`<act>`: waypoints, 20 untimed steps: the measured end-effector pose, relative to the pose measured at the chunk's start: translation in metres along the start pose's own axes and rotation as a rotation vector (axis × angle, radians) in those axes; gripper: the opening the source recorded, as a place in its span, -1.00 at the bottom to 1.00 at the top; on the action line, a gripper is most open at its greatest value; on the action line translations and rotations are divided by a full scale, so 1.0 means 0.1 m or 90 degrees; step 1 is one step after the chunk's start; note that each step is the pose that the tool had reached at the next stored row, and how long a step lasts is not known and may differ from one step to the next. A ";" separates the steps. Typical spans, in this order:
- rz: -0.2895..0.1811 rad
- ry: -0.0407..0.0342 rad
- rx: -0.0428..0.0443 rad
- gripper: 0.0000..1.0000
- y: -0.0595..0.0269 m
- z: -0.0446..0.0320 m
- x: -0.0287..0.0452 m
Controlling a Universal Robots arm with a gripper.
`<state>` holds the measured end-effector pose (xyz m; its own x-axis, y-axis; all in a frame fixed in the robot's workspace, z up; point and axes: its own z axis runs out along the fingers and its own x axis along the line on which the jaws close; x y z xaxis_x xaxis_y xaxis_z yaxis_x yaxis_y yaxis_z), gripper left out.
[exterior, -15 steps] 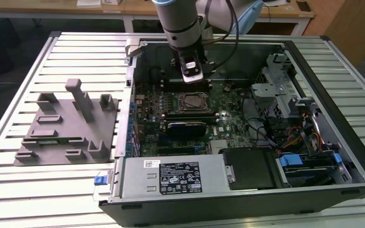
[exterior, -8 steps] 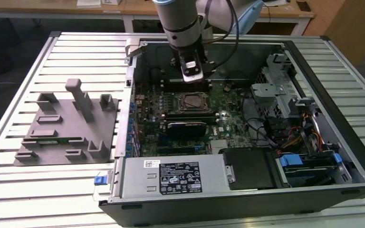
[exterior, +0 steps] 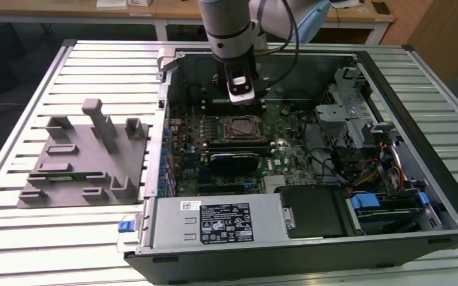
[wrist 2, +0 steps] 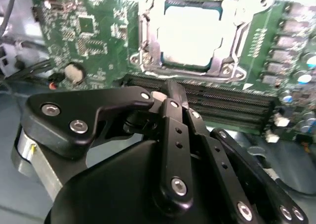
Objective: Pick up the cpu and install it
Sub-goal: 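Install the first cpu locking lever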
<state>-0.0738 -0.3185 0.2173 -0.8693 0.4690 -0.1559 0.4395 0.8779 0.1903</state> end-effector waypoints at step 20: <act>-0.018 0.0020 0.1067 -0.79 -0.005 0.009 -0.007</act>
<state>-0.0732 -0.3192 0.2165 -0.8825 0.4439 -0.1558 0.4462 0.8947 0.0214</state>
